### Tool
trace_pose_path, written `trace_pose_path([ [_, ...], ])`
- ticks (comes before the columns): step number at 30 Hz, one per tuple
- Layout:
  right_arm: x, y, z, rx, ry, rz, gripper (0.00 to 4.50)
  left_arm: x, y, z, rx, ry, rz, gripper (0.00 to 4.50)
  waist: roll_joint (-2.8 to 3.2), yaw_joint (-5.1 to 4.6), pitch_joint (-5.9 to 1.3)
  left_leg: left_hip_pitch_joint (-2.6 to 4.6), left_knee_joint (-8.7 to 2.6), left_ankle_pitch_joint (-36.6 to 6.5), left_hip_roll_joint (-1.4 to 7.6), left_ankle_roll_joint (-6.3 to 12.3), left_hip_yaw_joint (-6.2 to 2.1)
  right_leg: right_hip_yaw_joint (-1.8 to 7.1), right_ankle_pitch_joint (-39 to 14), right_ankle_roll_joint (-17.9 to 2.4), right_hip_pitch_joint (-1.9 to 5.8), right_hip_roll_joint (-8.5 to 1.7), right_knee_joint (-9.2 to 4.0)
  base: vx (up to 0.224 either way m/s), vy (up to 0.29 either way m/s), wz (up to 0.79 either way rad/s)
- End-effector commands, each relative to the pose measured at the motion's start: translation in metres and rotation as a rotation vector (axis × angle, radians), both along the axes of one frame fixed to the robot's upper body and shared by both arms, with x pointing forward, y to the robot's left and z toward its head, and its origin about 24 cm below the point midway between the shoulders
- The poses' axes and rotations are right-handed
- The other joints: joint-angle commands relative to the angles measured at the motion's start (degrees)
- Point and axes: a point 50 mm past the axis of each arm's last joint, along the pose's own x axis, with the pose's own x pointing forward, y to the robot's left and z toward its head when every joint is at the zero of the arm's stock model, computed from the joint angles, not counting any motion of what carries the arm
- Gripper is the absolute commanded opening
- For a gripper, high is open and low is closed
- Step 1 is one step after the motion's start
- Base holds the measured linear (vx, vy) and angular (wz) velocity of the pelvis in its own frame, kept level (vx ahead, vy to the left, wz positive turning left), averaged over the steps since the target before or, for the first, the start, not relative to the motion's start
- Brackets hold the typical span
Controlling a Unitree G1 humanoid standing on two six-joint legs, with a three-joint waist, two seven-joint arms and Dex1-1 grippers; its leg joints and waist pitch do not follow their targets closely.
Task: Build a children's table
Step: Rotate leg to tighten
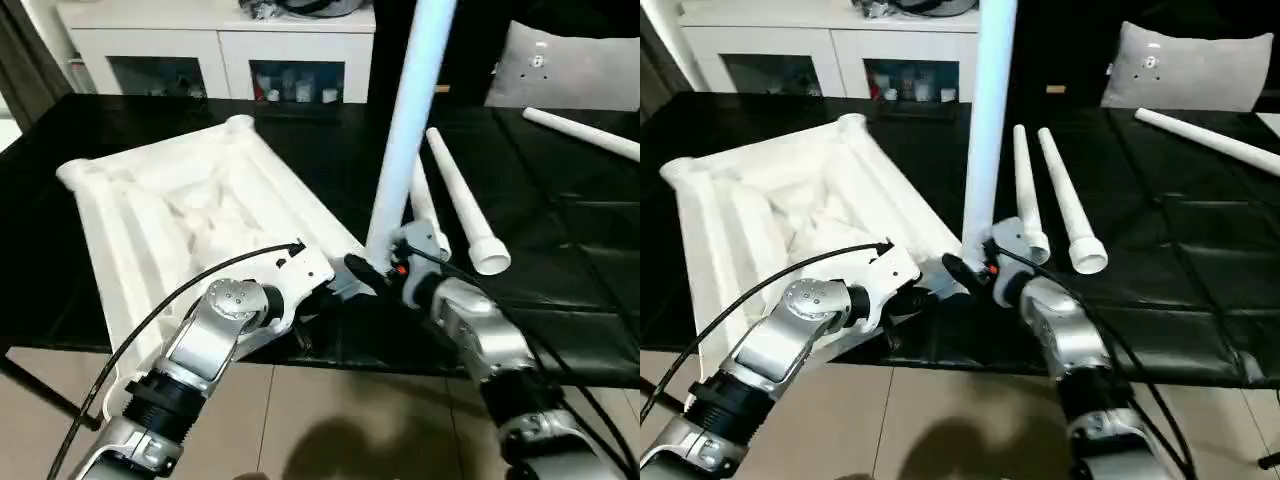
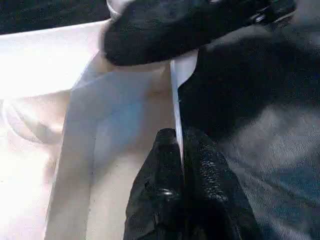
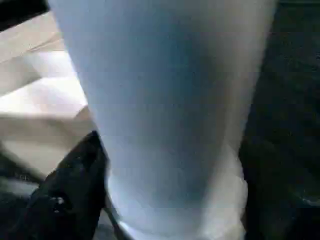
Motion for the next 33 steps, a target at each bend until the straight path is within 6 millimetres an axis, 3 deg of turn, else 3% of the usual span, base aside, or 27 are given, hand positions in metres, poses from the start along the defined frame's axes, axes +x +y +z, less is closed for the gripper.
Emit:
trace_pose_path([
  [1,-0.001,-0.004,0.010,0.019,-0.035,0.053,4.25,-0.003,0.000,0.000,0.031,-0.015,-0.080,0.00,0.32,-0.16,-3.49,-0.36,-3.40,-1.5,5.07,7.20,-2.00,4.48,-10.6,-6.6,3.41,-7.22,-3.79,0.000,0.000,0.00],
  [3,-0.005,-0.015,0.017,0.015,-0.051,0.132,4.44,-0.005,0.009,-0.003,0.075,-0.009,-0.132,0.00,0.13,0.03,-3.56,-0.54,-3.35,-1.7,4.96,7.30,-2.07,4.48,-11.3,-6.2,3.67,-7.43,-3.74,0.000,0.000,0.00],
  [4,-0.009,-0.020,0.019,-0.005,-0.052,0.193,4.48,-0.006,0.014,-0.004,0.097,-0.007,-0.168,0.00,0.47,0.12,-3.45,-0.54,-3.27,-2.0,4.86,7.51,-2.02,4.36,-12.2,-6.0,3.49,-7.24,-3.92,0.000,0.000,0.00],
  [7,-0.014,-0.026,0.023,-0.029,-0.050,0.279,4.48,-0.008,0.018,-0.003,0.103,0.008,-0.223,0.00,0.28,0.22,-3.41,-0.44,-3.31,-2.4,4.99,7.39,-1.99,4.27,-13.2,-5.8,3.36,-7.01,-3.94,0.000,0.000,0.00],
  [8,-0.020,-0.027,0.024,-0.038,-0.025,0.373,4.48,-0.011,0.020,-0.001,0.095,0.025,-0.283,0.00,0.31,0.31,-3.41,-0.41,-3.32,-2.6,5.06,7.36,-1.99,4.28,-13.6,-5.8,3.39,-7.12,-4.04,0.000,0.000,0.00],
  [16,-0.032,-0.027,0.020,-0.141,0.039,0.564,4.48,-0.018,0.024,-0.001,0.114,0.069,-0.426,0.00,0.20,1.02,-3.56,-0.46,-3.11,-1.3,5.12,7.61,-1.92,4.24,-12.2,-6.6,3.24,-7.00,-3.63,0.000,0.000,0.00],
  [23,-0.033,-0.022,0.021,-0.126,0.053,0.611,3.83,-0.019,0.027,0.001,0.118,0.087,-0.482,0.00,0.34,1.42,-3.64,-0.40,-3.14,-1.7,5.28,6.64,-1.93,4.36,-12.3,-6.6,3.31,-7.22,-3.62,0.000,0.000,0.00],
  [33,-0.031,-0.014,0.021,-0.112,0.032,0.617,2.94,-0.018,0.027,0.001,0.122,0.083,-0.489,0.00,0.52,1.24,-3.52,-0.30,-3.30,-3.5,5.13,5.51,-1.97,4.18,-15.3,-5.6,3.33,-7.03,-4.10,0.000,0.000,0.00],
])
